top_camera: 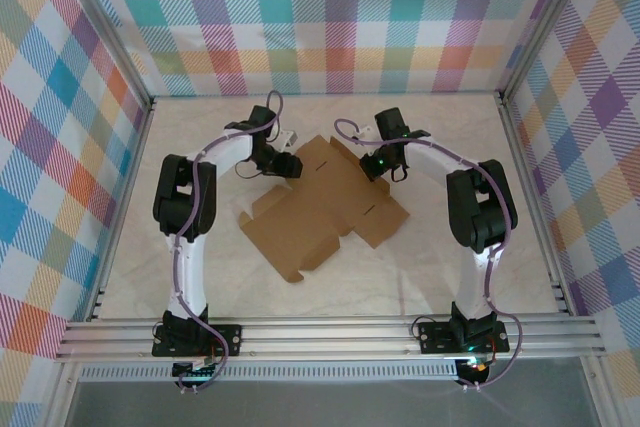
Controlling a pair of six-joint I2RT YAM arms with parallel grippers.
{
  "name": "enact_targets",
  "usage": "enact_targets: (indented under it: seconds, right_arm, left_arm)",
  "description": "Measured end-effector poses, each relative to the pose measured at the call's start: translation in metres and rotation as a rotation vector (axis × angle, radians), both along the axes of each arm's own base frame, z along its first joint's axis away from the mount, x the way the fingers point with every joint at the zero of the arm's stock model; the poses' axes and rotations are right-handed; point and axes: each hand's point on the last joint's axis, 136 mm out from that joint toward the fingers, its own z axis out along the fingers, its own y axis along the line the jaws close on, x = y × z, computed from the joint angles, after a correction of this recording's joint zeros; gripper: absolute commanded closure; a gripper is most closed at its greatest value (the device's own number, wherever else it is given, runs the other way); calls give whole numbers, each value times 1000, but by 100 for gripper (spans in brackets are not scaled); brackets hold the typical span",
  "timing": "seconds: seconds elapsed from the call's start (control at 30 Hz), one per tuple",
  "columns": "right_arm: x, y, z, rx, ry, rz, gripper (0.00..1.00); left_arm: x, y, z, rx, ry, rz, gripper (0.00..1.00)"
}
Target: Fold the paper box
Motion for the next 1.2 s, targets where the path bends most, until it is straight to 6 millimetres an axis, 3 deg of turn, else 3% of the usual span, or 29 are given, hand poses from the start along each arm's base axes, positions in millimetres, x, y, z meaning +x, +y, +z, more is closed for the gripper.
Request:
enact_targets:
  seconds: [0.6,0.93,1.2]
  right_arm:
    - [-2,-4,-2,-9,14,-12,100]
    - [-1,-7,-3,-17,16,-20,100]
    - [-1,-7,-3,-18,16,-26,100]
  left_arm:
    - [-10,-11,-10,-16,35,-69,57]
    - [-17,-30,19,-95,4,-111,56]
    - [-26,-40,23,-148,33,-138,56]
